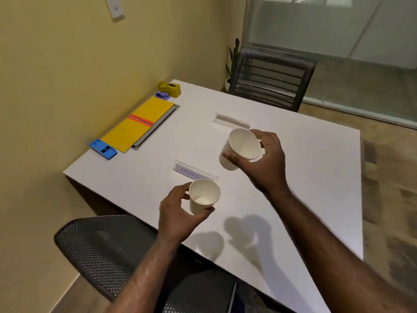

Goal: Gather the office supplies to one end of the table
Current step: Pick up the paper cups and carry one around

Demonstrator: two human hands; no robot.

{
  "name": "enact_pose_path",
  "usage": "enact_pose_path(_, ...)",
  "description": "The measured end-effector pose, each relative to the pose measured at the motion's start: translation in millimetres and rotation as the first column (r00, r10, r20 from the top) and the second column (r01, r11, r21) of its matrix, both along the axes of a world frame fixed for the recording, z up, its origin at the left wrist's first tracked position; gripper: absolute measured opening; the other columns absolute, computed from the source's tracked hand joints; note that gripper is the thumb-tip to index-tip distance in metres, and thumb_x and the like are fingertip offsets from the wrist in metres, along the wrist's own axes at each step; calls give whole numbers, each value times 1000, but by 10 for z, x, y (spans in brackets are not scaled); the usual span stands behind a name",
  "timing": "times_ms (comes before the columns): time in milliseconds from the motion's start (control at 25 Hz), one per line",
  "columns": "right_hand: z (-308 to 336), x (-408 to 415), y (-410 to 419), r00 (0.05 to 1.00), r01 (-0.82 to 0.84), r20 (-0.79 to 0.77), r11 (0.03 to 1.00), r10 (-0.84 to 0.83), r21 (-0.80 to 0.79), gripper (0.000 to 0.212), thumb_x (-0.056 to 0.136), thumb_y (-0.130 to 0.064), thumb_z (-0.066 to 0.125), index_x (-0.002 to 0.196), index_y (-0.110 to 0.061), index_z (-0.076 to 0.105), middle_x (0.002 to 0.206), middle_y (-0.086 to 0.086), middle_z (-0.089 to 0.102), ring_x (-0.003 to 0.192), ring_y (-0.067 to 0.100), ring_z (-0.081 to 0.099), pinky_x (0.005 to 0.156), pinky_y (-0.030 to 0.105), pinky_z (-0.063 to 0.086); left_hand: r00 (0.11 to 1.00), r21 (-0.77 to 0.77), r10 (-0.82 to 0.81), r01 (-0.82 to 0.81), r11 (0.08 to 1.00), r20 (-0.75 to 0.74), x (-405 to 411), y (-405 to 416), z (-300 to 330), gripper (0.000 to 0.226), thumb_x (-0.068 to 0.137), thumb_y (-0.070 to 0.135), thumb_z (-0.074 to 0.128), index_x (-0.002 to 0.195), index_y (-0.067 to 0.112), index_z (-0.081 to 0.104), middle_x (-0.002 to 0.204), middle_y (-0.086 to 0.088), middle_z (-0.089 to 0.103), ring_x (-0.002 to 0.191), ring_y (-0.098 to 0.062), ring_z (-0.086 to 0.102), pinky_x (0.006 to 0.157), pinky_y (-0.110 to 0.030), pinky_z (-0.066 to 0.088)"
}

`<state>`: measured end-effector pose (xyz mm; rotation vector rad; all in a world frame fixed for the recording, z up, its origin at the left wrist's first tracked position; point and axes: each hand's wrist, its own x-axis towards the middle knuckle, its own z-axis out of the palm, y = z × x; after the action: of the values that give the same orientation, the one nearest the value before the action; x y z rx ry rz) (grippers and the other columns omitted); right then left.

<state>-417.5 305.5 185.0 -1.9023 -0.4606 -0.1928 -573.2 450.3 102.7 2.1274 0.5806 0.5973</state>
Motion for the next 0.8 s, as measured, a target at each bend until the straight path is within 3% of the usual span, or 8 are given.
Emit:
enact_pose_path(200, -783, 422, 148, 993, 2, -118, 994, -14, -107, 73, 50, -53, 89, 111, -21, 63, 107, -5, 54, 95, 4, 54, 76, -1, 35, 991, -46, 131, -129, 991, 39, 4, 90, -9, 67, 51, 37, 92, 108, 38, 58, 100, 27, 60, 93, 17, 54, 74, 0, 38)
enact_pose_path(560, -2028, 651, 339, 959, -137, -283, 896, 14, -423, 76, 54, -45, 87, 118, -16, 58, 113, 4, 52, 103, 24, 58, 88, 36, 50, 986, -45, 168, -167, 985, 18, -13, 106, -27, 67, 50, 34, 93, 109, 32, 59, 100, 29, 56, 96, 17, 52, 75, -6, 36)
enact_pose_path(680, -2233, 678, 399, 949, -148, -316, 894, 8, -423, 75, 54, -40, 89, 118, -14, 58, 113, 6, 51, 104, 26, 57, 88, 36, 50, 987, -38, 160, -160, 986, -1, -42, 60, -66, 67, 49, 32, 94, 108, 29, 62, 100, 30, 57, 95, 18, 52, 74, -8, 37)
enact_pose_path(800, -2383, 713, 439, 949, -149, -315, 892, 8, -426, 74, 55, -35, 90, 118, -12, 58, 112, 9, 52, 103, 27, 57, 88, 34, 49, 988, -52, 155, -155, 987, -9, -78, 57, -78, 67, 48, 33, 94, 106, 32, 62, 101, 29, 59, 97, 16, 52, 75, 2, 36)
